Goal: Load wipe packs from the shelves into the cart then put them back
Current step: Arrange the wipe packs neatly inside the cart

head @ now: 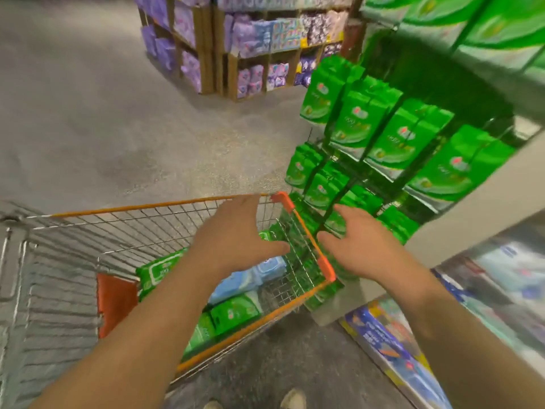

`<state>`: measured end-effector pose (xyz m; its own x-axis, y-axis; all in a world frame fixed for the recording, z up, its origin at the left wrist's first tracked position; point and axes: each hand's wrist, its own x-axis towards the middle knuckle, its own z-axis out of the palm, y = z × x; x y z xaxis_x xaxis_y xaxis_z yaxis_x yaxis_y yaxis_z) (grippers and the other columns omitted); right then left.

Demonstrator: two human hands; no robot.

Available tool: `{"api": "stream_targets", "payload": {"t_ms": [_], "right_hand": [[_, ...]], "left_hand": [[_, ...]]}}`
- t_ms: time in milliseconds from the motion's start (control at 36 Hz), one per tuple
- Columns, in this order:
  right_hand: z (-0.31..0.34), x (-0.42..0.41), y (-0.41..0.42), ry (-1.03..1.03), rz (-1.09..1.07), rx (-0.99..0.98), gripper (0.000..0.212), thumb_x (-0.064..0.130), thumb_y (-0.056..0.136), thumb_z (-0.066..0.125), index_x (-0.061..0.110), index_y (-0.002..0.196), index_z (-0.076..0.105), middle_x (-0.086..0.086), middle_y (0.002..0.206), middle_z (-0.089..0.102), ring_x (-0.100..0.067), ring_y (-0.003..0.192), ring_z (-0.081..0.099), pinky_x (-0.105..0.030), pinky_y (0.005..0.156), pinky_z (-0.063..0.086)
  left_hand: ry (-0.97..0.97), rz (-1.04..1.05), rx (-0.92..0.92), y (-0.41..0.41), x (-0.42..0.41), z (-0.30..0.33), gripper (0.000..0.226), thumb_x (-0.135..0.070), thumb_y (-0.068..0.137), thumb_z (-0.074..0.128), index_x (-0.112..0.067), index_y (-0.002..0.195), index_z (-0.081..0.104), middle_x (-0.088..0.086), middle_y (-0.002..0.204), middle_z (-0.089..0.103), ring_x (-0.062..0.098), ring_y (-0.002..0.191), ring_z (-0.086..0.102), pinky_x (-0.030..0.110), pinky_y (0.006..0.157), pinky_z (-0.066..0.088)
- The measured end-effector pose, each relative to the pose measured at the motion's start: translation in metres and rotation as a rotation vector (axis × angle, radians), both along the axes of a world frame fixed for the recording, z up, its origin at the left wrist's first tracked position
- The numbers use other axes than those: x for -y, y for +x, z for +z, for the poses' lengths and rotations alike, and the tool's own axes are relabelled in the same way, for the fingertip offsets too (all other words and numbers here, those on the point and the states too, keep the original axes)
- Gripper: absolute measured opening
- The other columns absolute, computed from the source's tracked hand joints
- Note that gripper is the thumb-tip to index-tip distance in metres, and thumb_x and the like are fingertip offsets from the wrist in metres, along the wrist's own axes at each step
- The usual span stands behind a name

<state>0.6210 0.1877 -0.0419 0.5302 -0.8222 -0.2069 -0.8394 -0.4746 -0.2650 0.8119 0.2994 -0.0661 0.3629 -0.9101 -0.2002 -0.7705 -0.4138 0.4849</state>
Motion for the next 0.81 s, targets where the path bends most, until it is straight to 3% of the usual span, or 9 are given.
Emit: {"api": "stream_targets", "payload": {"t_ms": [139, 278, 417, 528, 639, 806], "right_hand": [[0.041, -0.004, -0.056, -0.041, -0.098, 0.019, 0.078, 0.050, 0.096, 0.058, 0.012, 0.158, 0.029, -0.011, 0.163, 0.032, -0.024, 0.149, 0.031, -0.030, 0.119, 0.025], [0.076, -0.016, -0.115, -0.097, -0.196, 0.053, 0.062, 0.043, 0.096, 0.061, 0.014, 0.148, 0.045, -0.013, 0.151, 0.049, -0.026, 0.137, 0.046, -0.025, 0.103, 0.034], [0.096, -0.022, -0.190, -0.139, -0.259, 0.052, 0.071, 0.046, 0.097, 0.059, 0.015, 0.155, 0.034, -0.008, 0.161, 0.036, -0.020, 0.147, 0.034, -0.020, 0.108, 0.022], [0.112, -0.029, -0.255, -0.163, -0.326, 0.123, 0.056, 0.040, 0.095, 0.063, 0.014, 0.143, 0.051, -0.009, 0.149, 0.051, -0.023, 0.136, 0.046, -0.022, 0.100, 0.029], [0.119, -0.033, -0.324, -0.194, -0.381, 0.122, 0.070, 0.048, 0.095, 0.060, 0.016, 0.153, 0.040, -0.005, 0.159, 0.040, -0.019, 0.145, 0.038, -0.024, 0.112, 0.029], [0.126, -0.038, -0.422, -0.215, -0.481, 0.140, 0.066, 0.050, 0.096, 0.057, 0.017, 0.151, 0.041, -0.006, 0.156, 0.043, -0.022, 0.142, 0.040, -0.030, 0.113, 0.032]], "left_hand": [[-0.101, -0.142, 0.030, -0.041, 0.017, 0.049, 0.120, -0.084, 0.067, 0.067, -0.031, 0.162, 0.016, -0.004, 0.168, 0.021, 0.021, 0.152, 0.024, 0.045, 0.120, 0.031], [-0.182, -0.246, 0.079, -0.092, 0.032, 0.084, 0.138, -0.099, 0.046, 0.046, -0.033, 0.162, 0.011, -0.005, 0.169, 0.019, 0.020, 0.153, 0.024, 0.052, 0.119, 0.033], [-0.250, -0.339, 0.118, -0.158, 0.044, 0.110, 0.135, -0.096, 0.045, 0.049, -0.034, 0.160, 0.017, -0.006, 0.167, 0.024, 0.017, 0.152, 0.026, 0.049, 0.119, 0.035], [-0.273, -0.418, 0.140, -0.221, 0.051, 0.128, 0.134, -0.092, 0.046, 0.053, -0.032, 0.161, 0.020, -0.004, 0.167, 0.024, 0.016, 0.152, 0.025, 0.046, 0.121, 0.031], [-0.286, -0.511, 0.179, -0.291, 0.059, 0.145, 0.124, -0.086, 0.059, 0.066, -0.034, 0.161, 0.019, -0.007, 0.167, 0.023, 0.014, 0.152, 0.025, 0.040, 0.123, 0.028], [-0.351, -0.617, 0.179, -0.390, 0.072, 0.159, 0.117, -0.079, 0.064, 0.073, -0.034, 0.159, 0.024, -0.012, 0.163, 0.029, 0.010, 0.148, 0.031, 0.033, 0.118, 0.033]]}}
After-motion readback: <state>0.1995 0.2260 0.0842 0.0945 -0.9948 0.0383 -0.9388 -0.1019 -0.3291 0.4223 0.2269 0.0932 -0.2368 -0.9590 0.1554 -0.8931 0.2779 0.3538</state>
